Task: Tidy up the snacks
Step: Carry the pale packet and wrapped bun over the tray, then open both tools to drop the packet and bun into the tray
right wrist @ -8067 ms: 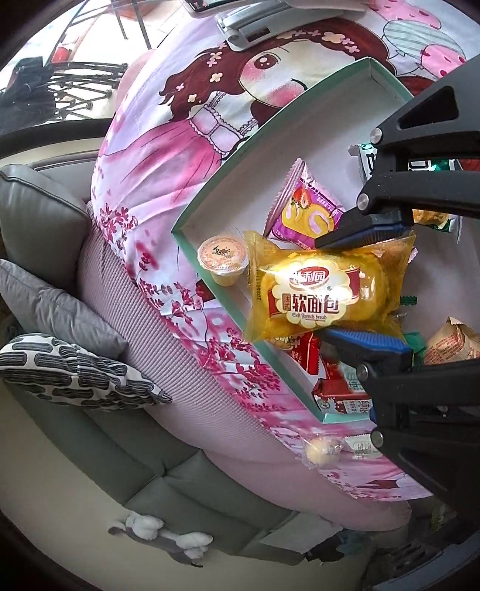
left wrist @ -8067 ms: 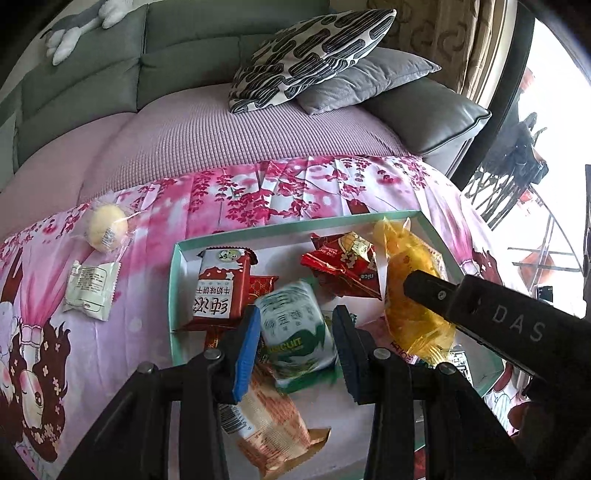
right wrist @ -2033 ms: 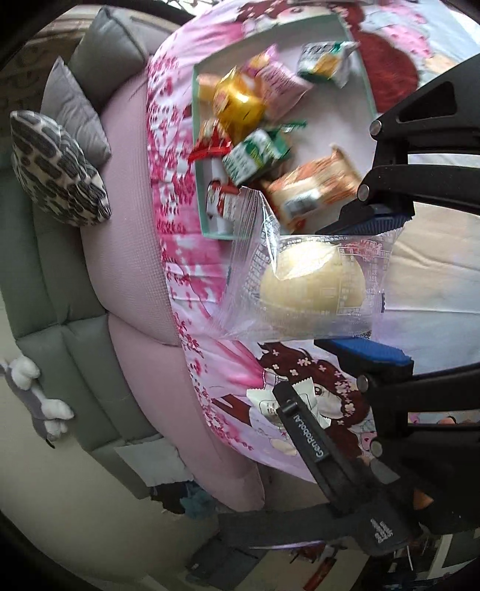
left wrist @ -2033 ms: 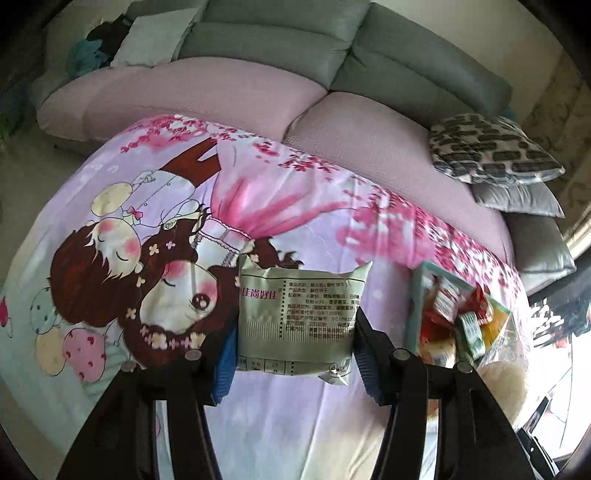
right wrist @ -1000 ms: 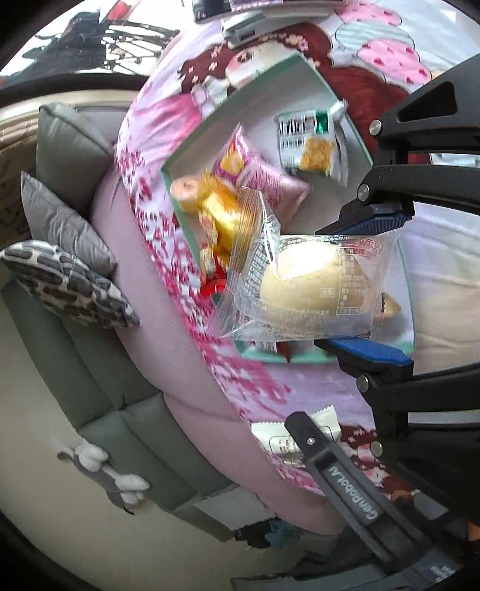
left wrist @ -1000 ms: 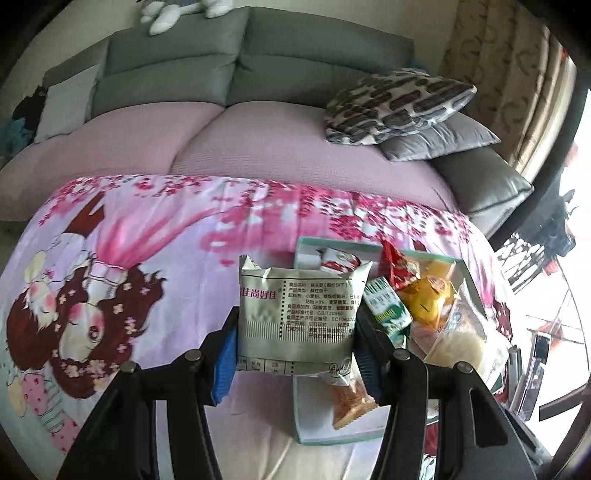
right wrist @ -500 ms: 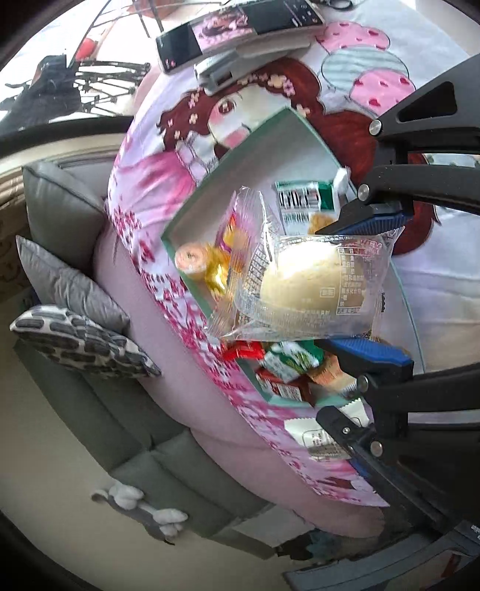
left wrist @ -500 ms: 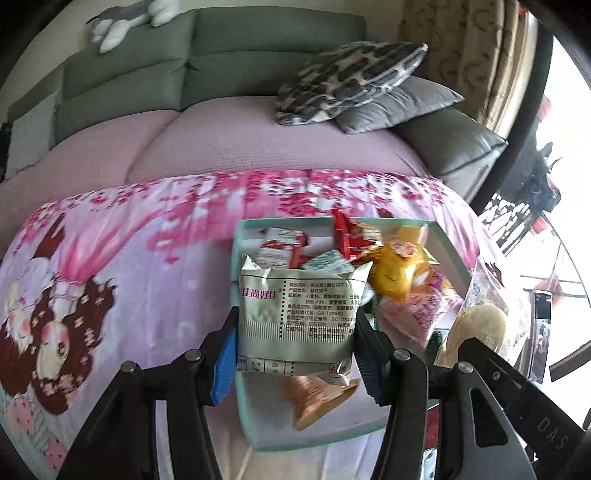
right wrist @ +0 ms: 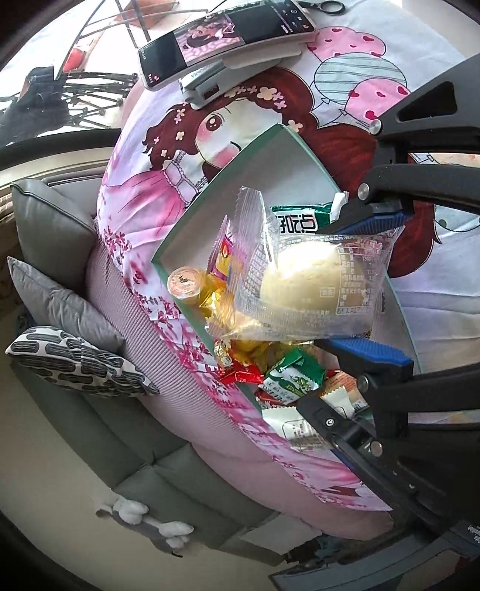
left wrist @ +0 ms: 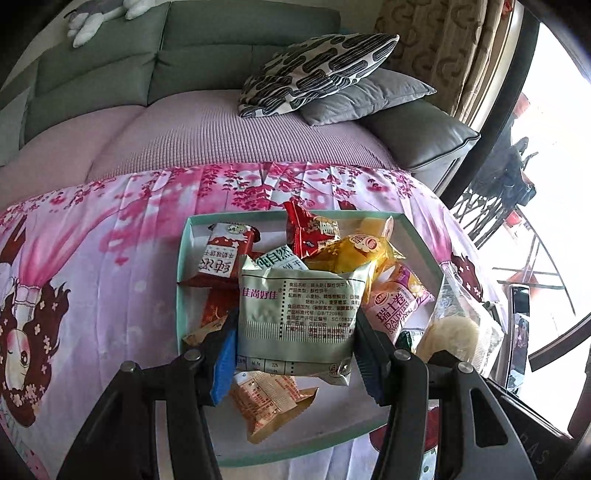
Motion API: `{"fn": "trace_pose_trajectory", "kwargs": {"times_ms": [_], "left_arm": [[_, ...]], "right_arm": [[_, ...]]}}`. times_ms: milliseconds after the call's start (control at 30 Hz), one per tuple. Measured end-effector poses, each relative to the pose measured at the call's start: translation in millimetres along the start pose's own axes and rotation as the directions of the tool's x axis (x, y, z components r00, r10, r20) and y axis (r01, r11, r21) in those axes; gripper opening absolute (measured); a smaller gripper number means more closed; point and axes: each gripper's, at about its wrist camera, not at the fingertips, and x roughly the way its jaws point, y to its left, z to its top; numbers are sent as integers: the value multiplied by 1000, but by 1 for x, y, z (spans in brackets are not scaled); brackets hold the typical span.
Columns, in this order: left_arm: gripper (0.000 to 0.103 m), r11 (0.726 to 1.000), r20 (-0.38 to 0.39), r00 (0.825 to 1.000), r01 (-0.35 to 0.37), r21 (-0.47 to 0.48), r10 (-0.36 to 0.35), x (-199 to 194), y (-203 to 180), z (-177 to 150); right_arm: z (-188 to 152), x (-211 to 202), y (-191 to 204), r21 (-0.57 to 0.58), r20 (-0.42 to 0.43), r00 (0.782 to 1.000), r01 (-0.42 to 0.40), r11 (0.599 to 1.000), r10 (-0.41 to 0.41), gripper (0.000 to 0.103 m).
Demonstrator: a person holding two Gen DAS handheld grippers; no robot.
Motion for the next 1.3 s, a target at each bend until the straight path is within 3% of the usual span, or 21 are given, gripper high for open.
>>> {"fn": "trace_pose_trajectory", "kwargs": {"times_ms": [367, 533, 1067, 1167, 1300], "left_arm": [[59, 999, -33, 998, 44, -25, -45, 5, 3, -1], [67, 998, -26, 998, 50, -34, -51, 2, 3, 0], [68, 995, 4, 997, 76, -68, -76, -11, 9, 4], [69, 996, 11, 1000, 29, -85, -28, -17, 14, 5], [74, 988, -13, 993, -122, -97, 121, -19, 24, 3]], "right_arm": [[0, 4, -1, -2, -16, 1000, -5, 1000, 5, 53], [0, 4, -2, 0, -17, 1000, -1, 1000, 1, 53], [0, 5, 0, -10, -22, 1000, 0, 1000, 0, 53], [-1, 6, 1, -16, -26, 1000, 0, 1000, 0, 53], [-3, 9, 5, -37, -40, 999, -10, 999, 9, 54]]}}
